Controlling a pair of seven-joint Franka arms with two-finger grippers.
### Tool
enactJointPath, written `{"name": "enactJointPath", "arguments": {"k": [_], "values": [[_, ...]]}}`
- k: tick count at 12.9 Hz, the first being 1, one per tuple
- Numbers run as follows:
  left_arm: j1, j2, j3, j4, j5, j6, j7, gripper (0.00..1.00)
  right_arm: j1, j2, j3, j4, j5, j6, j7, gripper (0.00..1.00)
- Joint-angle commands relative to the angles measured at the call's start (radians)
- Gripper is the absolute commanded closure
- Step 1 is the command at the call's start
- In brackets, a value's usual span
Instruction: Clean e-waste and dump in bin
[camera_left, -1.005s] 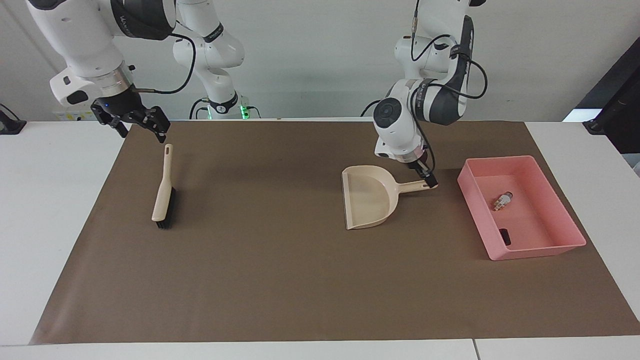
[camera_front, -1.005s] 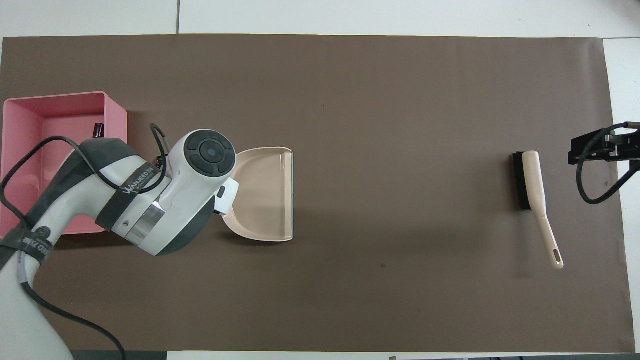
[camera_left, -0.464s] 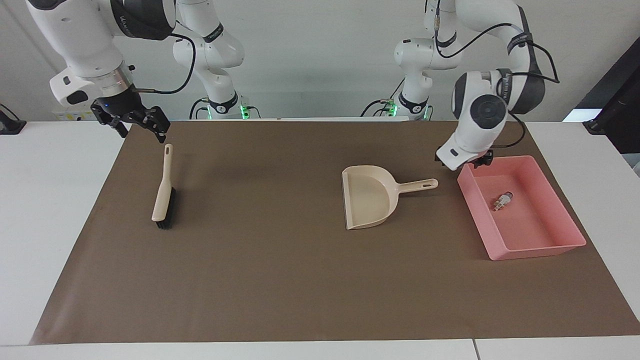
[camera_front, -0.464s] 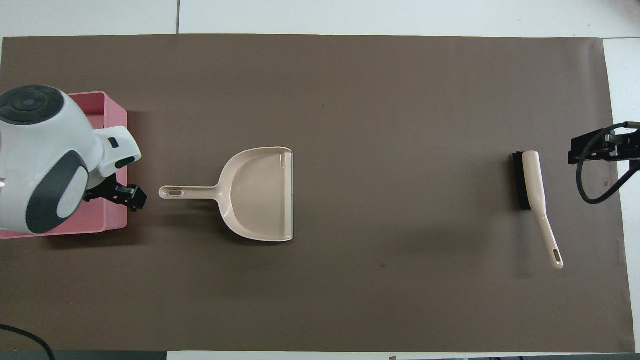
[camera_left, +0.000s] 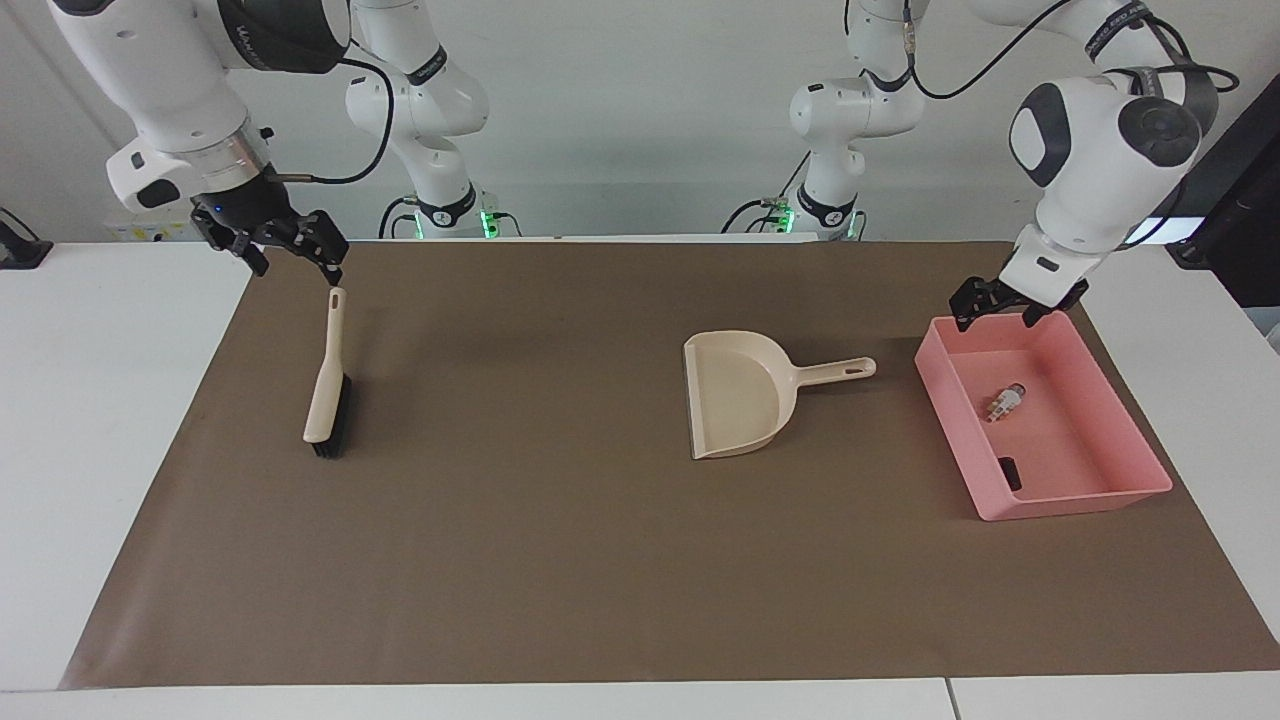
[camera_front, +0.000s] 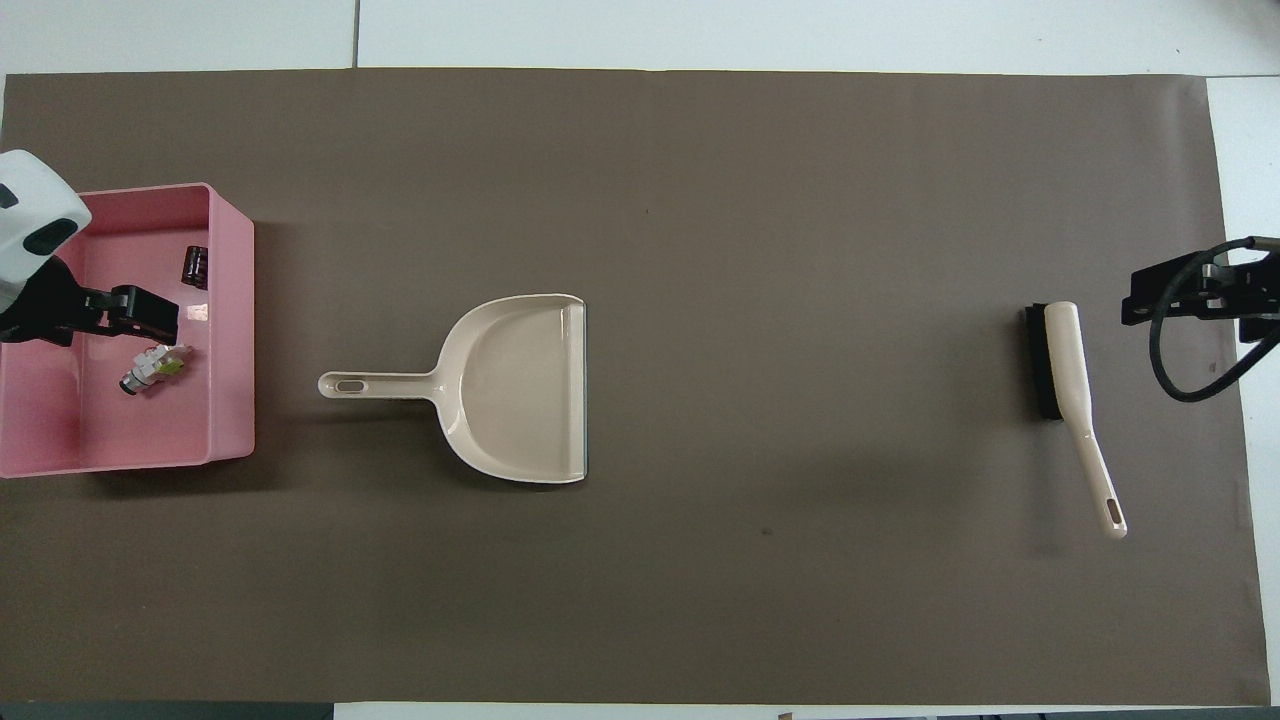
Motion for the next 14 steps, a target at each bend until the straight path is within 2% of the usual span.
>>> {"name": "enactJointPath", "arguments": {"k": [1,5,7,9,14], "values": [[0.007,0.003,-0.004,0.129,-0.018,-0.088,-0.017,0.02,-0.004,0.003,0.003,0.004,-0.007,0.006,-0.01,0.0],[0.007,0.0,-0.001,0.243,-0.049,-0.193,-0.012,0.02,-0.002,0.001,0.003,0.004,-0.017,0.009,-0.026,0.0],[0.007,-0.047,0.001,0.214,-0.053,-0.193,-0.012,0.02,-0.002,0.001,0.003,0.002,-0.017,0.009,-0.026,0.0],[0.007,-0.079,0.002,0.146,-0.055,-0.137,-0.014,0.02,-0.002,0.001,0.003,0.002,-0.017,0.009,-0.026,0.0],[0.033,-0.079,0.004,0.129,-0.098,-0.095,-0.008,0.02,-0.004,0.001,0.003,0.002,-0.015,0.007,-0.026,0.0]]}}
